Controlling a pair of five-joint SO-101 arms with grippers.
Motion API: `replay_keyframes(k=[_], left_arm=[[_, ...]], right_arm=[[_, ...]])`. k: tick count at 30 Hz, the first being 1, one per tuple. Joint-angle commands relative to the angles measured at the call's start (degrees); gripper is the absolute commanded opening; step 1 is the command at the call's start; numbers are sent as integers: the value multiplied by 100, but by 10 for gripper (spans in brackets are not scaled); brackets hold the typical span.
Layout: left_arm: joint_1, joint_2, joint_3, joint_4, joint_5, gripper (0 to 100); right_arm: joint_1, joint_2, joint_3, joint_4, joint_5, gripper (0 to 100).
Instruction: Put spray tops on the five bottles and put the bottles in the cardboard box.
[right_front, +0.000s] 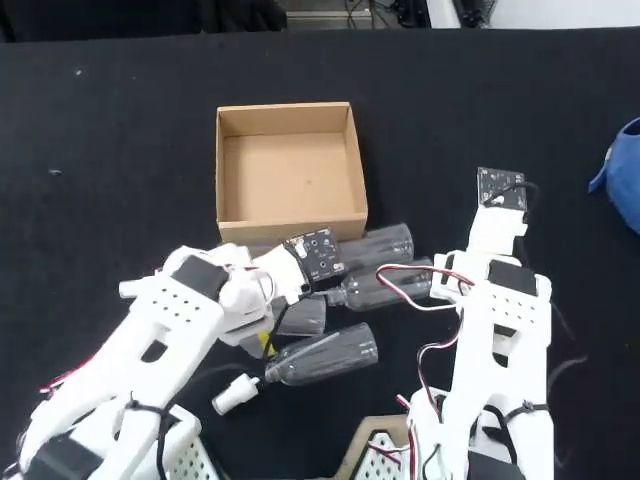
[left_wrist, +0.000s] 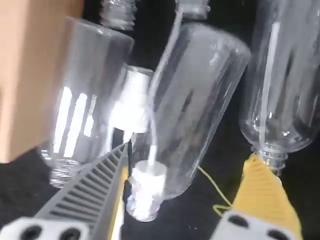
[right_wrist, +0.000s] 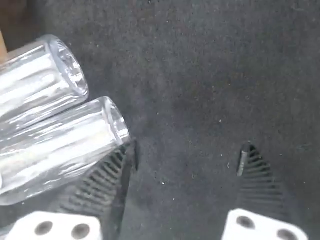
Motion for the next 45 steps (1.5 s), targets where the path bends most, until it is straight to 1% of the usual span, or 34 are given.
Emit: replay_keyframes(k=[1,4,13,15,18,22,29,31,33,39,40,42,45], left_arm=[[-22,316,-127,-211,-9,241],[22,440,-127,-360,-9,241],[40,440,-119,-334,18,241],[57,440,-224,-369,273,241],[286,466,-338,-352,712,241],[523,457,-136,-378,765,241],[400,440,479,-1108,765,241],[382,440,549,-1160,774,238],[382,440,558,-1160,774,199],[435,431,479,-1125,782,34],[418,431,400,-1037,782,27],[435,431,119,-571,782,41],[400,431,-593,475,774,43]], right_arm=[[123,-110,-13,-123,18,296],[123,-110,-4,-123,18,297],[123,-92,-4,-132,18,297],[123,-92,-4,-132,18,297],[123,-84,-4,-132,26,297],[123,-84,-4,-132,26,297],[123,-75,-4,-132,18,297],[123,-75,4,-132,18,297],[123,-75,4,-132,18,297],[123,-75,4,-132,18,297],[123,-75,4,-132,18,297],[123,-75,4,-132,18,297],[123,-75,4,-132,18,297]])
